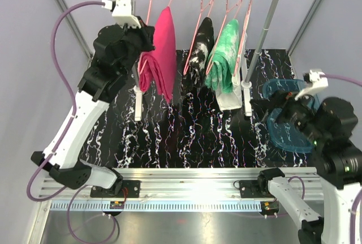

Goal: Remove the trousers from the hanger

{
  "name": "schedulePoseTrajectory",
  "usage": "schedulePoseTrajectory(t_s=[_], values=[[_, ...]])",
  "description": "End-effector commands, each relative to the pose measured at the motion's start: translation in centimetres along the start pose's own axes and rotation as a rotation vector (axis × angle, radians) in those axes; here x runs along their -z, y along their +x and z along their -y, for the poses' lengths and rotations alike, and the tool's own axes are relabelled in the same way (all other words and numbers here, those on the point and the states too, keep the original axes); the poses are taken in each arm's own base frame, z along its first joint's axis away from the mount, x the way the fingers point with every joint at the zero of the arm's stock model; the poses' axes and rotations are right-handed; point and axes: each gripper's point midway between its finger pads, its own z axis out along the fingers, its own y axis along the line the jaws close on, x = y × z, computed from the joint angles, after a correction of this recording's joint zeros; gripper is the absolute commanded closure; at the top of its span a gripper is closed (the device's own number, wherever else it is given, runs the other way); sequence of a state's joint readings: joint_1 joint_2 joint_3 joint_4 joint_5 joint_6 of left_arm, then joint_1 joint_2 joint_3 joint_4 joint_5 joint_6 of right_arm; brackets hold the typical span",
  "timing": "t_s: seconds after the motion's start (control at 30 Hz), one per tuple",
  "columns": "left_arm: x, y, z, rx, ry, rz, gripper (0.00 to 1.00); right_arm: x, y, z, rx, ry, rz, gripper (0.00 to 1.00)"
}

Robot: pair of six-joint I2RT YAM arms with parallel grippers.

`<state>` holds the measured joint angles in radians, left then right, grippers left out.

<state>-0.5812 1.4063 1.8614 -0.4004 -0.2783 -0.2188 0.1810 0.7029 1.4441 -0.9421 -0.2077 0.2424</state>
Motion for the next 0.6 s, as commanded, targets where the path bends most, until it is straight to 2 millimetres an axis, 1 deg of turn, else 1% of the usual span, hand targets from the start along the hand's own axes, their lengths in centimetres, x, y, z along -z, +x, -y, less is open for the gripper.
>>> schedulePoseTrajectory(t_s=[0.0,0.03,0.07,0.1,0.13,0.17,0.2,0.23,0.27,0.3,0.33,0.37,0.4,0.43,0.47,0.5,0.53,0.57], values=[[4.3,-7.7,0.4,0.102,0.041,0.250,1.00,-1.2,-2.5,-4.0,0.062,-0.216,0.000,0.01],[5.8,-7.8,-0.3,0.106,0.026,0.241,1.00,-2.4,-2.3,-4.1,0.048,-0.236,-0.042,0.01],[6.5,-7.1,-1.0,0.107,-0.001,0.226,1.00,-2.5,-2.0,-5.2,0.035,-0.298,-0.076,0.01],[7.1,-6.7,-1.4,0.110,-0.012,0.212,1.00,-2.7,-2.1,-5.7,0.023,-0.328,-0.090,0.01],[9.0,-6.8,-2.0,0.134,-0.020,0.204,1.00,-3.5,-2.0,-6.1,0.004,-0.355,-0.115,0.00],[9.9,-6.5,-2.3,0.146,-0.025,0.195,1.00,-3.5,-2.4,-7.1,-0.003,-0.413,-0.115,0.01],[10.2,-5.0,-2.7,0.149,-0.031,0.163,1.00,-4.0,-2.3,-7.5,-0.009,-0.436,-0.129,0.01],[12.1,-5.2,-3.1,0.180,-0.029,0.166,1.00,-4.1,-2.4,-7.9,-0.007,-0.451,-0.130,0.01],[12.7,-4.6,-3.3,0.193,-0.033,0.153,1.00,-4.5,-2.5,-8.0,0.007,-0.453,-0.129,0.00],[13.2,-3.8,-3.6,0.203,-0.038,0.134,1.00,-5.0,-2.3,-8.9,0.019,-0.481,-0.149,0.01],[13.7,-3.0,-3.8,0.221,-0.043,0.103,1.00,-5.5,-2.0,-9.2,0.026,-0.485,-0.166,0.01],[14.6,-2.9,-3.8,0.233,-0.039,0.095,1.00,-6.3,-1.5,-8.8,0.048,-0.443,-0.185,0.01],[15.0,-2.6,-4.0,0.237,-0.042,0.081,1.00,-7.6,-1.2,-8.9,0.062,-0.418,-0.211,0.01],[15.3,-1.7,-4.0,0.254,-0.045,0.047,1.00,-7.5,0.1,-10.9,0.110,-0.462,-0.249,0.01],[15.8,-1.6,-3.6,0.264,-0.022,0.037,1.00,-8.5,0.3,-10.6,0.141,-0.396,-0.239,0.01],[15.9,-1.3,-3.5,0.272,-0.016,0.026,1.00,-8.9,0.9,-11.5,0.162,-0.393,-0.240,0.01],[16.0,-0.8,-3.5,0.289,-0.021,0.008,1.00,-8.0,2.0,-14.2,0.189,-0.457,-0.246,0.01],[16.0,-0.6,-3.4,0.296,-0.026,-0.001,1.00,-8.8,1.0,-14.6,0.192,-0.417,-0.172,0.01]])
